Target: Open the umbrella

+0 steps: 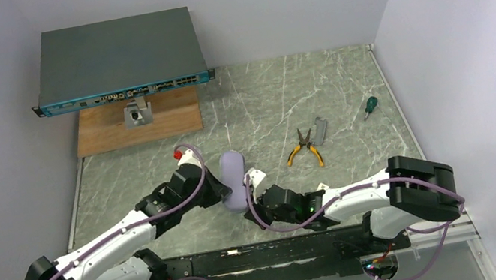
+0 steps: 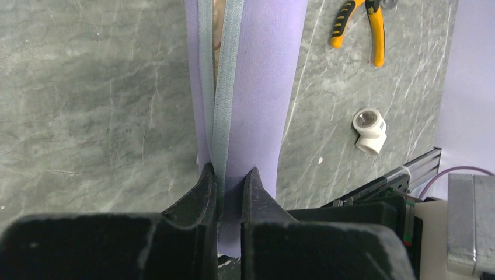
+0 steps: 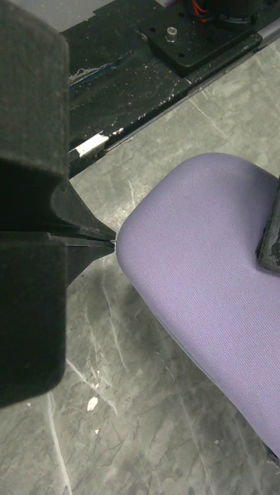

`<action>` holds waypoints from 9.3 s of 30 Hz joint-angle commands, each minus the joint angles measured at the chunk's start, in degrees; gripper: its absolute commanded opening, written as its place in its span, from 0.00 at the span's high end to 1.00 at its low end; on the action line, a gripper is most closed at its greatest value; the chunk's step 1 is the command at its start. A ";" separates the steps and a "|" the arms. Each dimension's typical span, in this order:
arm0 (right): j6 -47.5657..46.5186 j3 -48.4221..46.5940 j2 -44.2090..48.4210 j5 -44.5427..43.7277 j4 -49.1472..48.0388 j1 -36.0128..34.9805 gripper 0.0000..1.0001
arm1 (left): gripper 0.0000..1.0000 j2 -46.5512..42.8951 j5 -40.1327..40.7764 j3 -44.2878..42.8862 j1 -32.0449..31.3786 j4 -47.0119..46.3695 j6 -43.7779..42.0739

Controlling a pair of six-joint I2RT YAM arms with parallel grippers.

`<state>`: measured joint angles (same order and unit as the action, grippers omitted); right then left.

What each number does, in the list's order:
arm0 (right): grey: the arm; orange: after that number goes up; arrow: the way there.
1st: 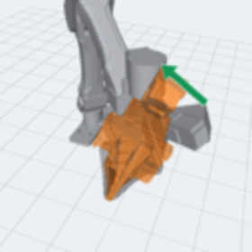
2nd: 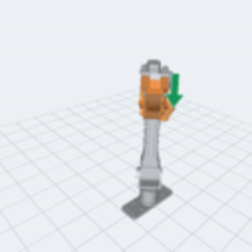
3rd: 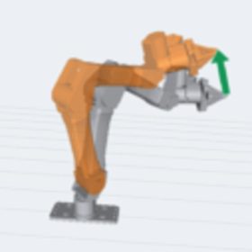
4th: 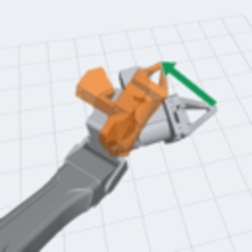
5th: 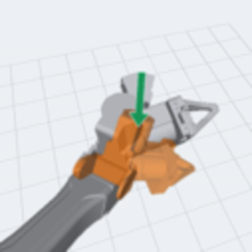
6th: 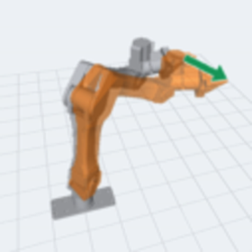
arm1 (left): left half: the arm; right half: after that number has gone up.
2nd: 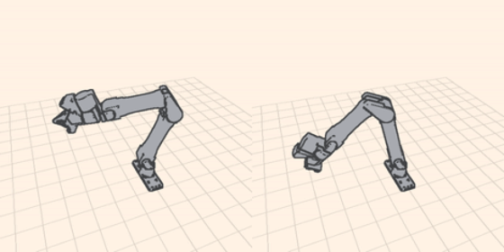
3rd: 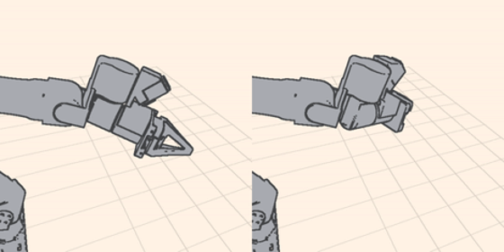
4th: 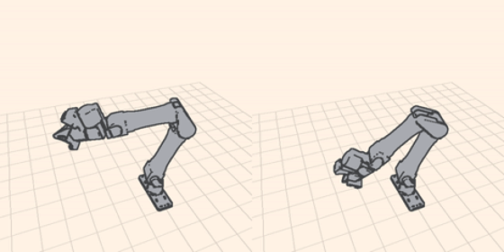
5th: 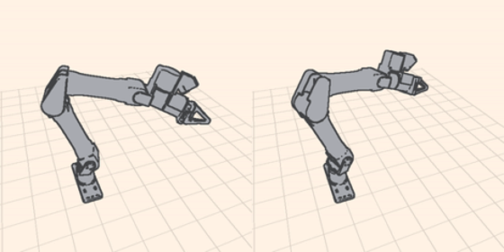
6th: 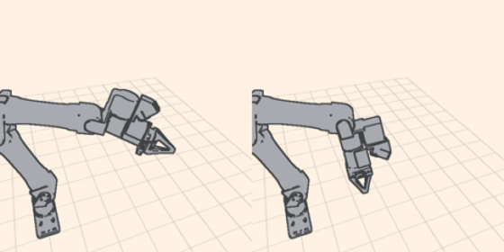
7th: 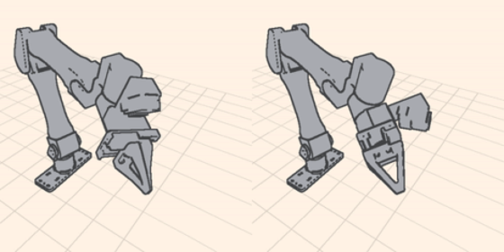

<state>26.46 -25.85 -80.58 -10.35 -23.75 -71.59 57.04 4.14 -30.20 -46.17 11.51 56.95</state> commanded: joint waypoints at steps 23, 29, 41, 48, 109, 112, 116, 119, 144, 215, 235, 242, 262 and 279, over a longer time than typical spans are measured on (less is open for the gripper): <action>-16.56 -2.18 16.62 -14.03 9.33 -0.38 1.00 | 1.00 -8.52 -13.00 -19.98 2.69 26.61 -20.38; -18.61 -3.88 16.36 -15.61 10.91 -0.39 1.00 | 1.00 -9.53 -14.46 -19.28 2.74 26.30 -20.70; -17.00 -3.45 15.48 -21.12 12.19 -0.37 1.00 | 1.00 -8.48 -16.58 -14.84 2.75 22.42 -20.16; -19.04 -4.32 15.28 -21.67 12.93 -0.37 1.00 | 1.00 -8.25 -16.01 -13.97 2.68 22.00 -19.57; -0.47 -35.11 -2.18 -12.94 34.91 0.22 0.14 | 0.06 -42.82 18.33 -13.74 2.66 43.11 -21.47; 2.10 -40.33 -7.72 -9.74 36.17 0.23 0.15 | 0.06 -45.21 20.75 -13.40 2.62 44.02 -20.13; 4.57 -44.59 -13.45 -5.53 36.02 0.27 0.20 | 0.07 -45.12 20.62 -13.65 2.62 45.03 -19.25; 5.80 -45.57 -16.35 -4.18 36.34 0.24 0.22 | 0.07 -44.08 20.43 -13.75 2.66 45.26 -18.94; 7.08 -23.96 0.73 -7.96 35.21 4.45 0.14 | 0.09 -41.99 20.25 -14.10 2.60 46.02 -18.24; 12.18 -50.70 -4.44 -5.66 50.25 10.20 0.78 | 0.10 -40.26 21.29 -14.19 2.63 46.31 -18.01; 5.92 -30.42 0.05 -11.41 47.19 13.73 0.80 | 0.10 -38.88 21.87 -14.36 2.63 46.85 -17.42; 3.64 -36.15 -9.72 -4.10 41.72 12.18 0.81 | 0.10 -38.97 22.27 -14.45 2.65 46.98 -17.26; 7.50 -56.87 -29.01 10.02 38.87 8.64 0.83 | 0.09 -40.05 22.67 -14.41 2.75 47.10 -17.17; 9.94 -40.12 -14.92 4.31 40.50 15.23 0.82 | 0.09 -40.11 22.81 -14.36 2.75 46.86 -17.40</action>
<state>33.28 -69.43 -101.51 -2.31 18.50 -59.24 17.12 25.85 -43.92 -43.64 58.57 39.68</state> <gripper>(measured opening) 0.386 0.907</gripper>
